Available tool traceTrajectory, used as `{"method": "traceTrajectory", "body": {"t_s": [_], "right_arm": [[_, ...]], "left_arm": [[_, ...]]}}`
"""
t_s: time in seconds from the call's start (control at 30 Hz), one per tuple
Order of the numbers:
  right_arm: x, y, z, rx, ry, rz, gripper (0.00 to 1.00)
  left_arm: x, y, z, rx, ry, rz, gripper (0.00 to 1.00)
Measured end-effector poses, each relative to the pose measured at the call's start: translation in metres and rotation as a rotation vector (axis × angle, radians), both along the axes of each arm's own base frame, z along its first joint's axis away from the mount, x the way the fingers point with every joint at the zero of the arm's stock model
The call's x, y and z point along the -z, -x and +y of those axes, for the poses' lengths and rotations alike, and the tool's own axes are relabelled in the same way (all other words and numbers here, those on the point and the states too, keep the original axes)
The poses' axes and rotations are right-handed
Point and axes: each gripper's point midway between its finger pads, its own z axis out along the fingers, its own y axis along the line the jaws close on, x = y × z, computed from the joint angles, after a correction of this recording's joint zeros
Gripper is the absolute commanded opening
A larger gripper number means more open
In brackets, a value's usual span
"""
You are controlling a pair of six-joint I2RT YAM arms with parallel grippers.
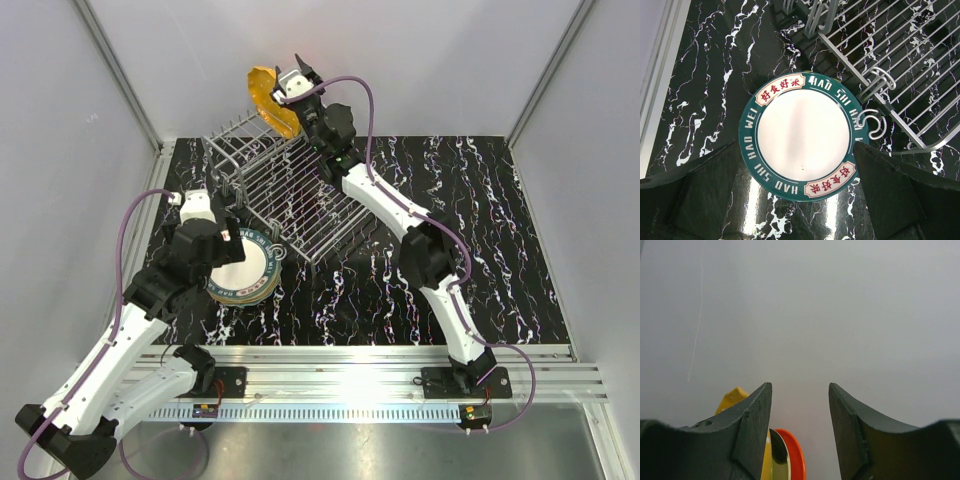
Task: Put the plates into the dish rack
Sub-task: Insert the plate into the dish rack, then move the dish rack
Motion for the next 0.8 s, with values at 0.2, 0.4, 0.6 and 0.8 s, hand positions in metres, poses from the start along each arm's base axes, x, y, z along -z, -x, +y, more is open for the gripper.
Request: {"method": "traceTrajectory", "body": {"t_s": [0.2,0.4,0.6,0.8], "right_arm": [[0.014,-0.001,0.003,-0.021,-0.012,0.054,0.57],[0.048,0.015,-0.008,-0.047,-0.046,0.254,0.57],[0.046,0.071,-0.05,-0.059,-0.193,0.513,0.48],[0.07,0.124,-0.077,-0.116,-0.296,0.756,0.48]], "left_arm": [[0.0,0.0,0.0,-0.001,-0.001,-0.001,0.99],[0.0,0.0,0.001,-0.004,-0.002,-0.001,0.99],[-0.001,-0.001,0.008,-0.031,-0.001,-0.003,0.99],[-0.001,-0.003,0.017,-0.068,0.001,-0.003,0.99]]}}
